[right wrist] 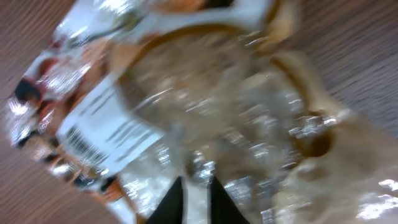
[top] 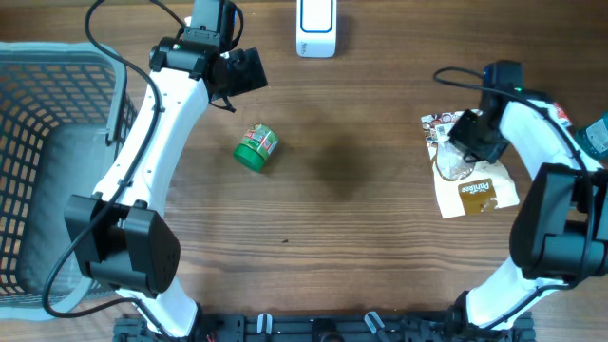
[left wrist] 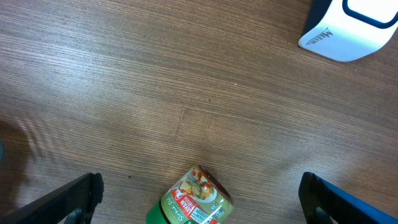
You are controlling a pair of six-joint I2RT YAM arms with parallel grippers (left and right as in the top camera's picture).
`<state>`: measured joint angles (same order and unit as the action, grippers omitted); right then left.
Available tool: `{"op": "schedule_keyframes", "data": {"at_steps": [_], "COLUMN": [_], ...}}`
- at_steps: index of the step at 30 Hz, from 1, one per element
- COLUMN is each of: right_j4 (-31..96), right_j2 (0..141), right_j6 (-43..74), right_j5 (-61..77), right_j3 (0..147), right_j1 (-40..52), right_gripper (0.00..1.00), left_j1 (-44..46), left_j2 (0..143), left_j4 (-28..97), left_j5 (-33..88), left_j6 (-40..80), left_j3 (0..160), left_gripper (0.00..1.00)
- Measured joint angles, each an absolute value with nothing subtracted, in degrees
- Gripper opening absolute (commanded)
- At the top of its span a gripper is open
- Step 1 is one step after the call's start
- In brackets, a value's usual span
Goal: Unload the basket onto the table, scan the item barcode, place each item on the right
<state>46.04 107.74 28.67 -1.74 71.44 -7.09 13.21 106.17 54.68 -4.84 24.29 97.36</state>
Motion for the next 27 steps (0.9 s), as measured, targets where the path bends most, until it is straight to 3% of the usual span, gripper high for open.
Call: {"op": "schedule_keyframes", "data": {"at_steps": [2,7,9,10,13,15,27], "right_j4": [45.98,46.04,45.98,45.60,43.35,42.70,42.04], "right_j2": [107.74,107.74,107.74,107.74,108.27,109.65,112.40], "right_j6": [28.18,27.16,26.59,26.52,26.20,25.41,25.43], "right_j5": [-1.50,-0.64,-0.43,-0.40,-0.40,-0.40,-2.48], "right_j3": [71.40,71.37,71.37,71.31,70.94,70.78,70.89], "right_j1": [-5.02,-0.62,0.43,0.73,1.08,1.08,1.06], "right_gripper": [0.25,0.44,0.47,0.43,0.17,0.08,0.05], "left_j1": [13.21,13.23,13.21,13.23,13.23,13.23,13.23], "left_j2": [106.17,106.17,106.17,106.17,106.17,106.17,106.17], "left_j4": [54.68,54.68,54.68,54.68,54.68,54.68,54.70], "left_j5": [-4.84,-4.84,-4.84,-4.84,-4.84,-4.84,-4.86], "left_j6": [24.29,24.29,24.29,24.29,24.29,24.29,24.29], "left_j3": [97.36,97.36,97.36,97.36,97.36,97.36,97.36], "left_gripper": [1.00,1.00,1.00,1.00,1.00,1.00,1.00]}}
